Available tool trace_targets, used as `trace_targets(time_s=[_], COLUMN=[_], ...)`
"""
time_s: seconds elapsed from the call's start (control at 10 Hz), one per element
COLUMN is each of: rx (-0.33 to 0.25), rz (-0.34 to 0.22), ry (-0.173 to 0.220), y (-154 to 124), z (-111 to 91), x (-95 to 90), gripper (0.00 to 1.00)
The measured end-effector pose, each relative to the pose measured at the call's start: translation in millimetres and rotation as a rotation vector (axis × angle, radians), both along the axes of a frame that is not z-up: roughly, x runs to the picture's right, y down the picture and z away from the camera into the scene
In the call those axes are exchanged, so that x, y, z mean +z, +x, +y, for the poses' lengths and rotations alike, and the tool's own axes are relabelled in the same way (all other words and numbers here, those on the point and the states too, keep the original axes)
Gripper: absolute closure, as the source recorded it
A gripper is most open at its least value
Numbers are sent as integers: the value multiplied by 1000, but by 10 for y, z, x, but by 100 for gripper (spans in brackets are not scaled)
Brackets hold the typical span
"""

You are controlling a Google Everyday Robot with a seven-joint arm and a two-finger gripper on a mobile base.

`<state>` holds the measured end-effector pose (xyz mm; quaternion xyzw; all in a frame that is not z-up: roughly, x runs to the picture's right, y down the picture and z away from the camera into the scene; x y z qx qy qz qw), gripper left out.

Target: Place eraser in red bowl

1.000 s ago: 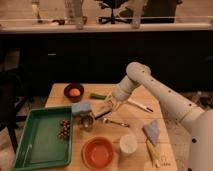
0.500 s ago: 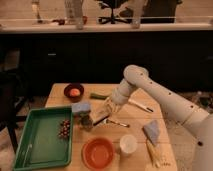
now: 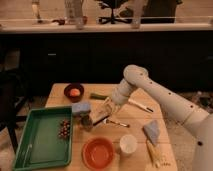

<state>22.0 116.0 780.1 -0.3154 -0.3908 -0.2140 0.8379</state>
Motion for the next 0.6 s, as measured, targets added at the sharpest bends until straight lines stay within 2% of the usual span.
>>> trace_targets(time_s=[0.1,0.3,0.6], rx=[-8,-81,-236], rz=[-12,-65,-162], ry=[4,6,-1], y=[-11,-131,-391], z=[-2,78,246], x=[-16,-146,-358], gripper=[100,100,100])
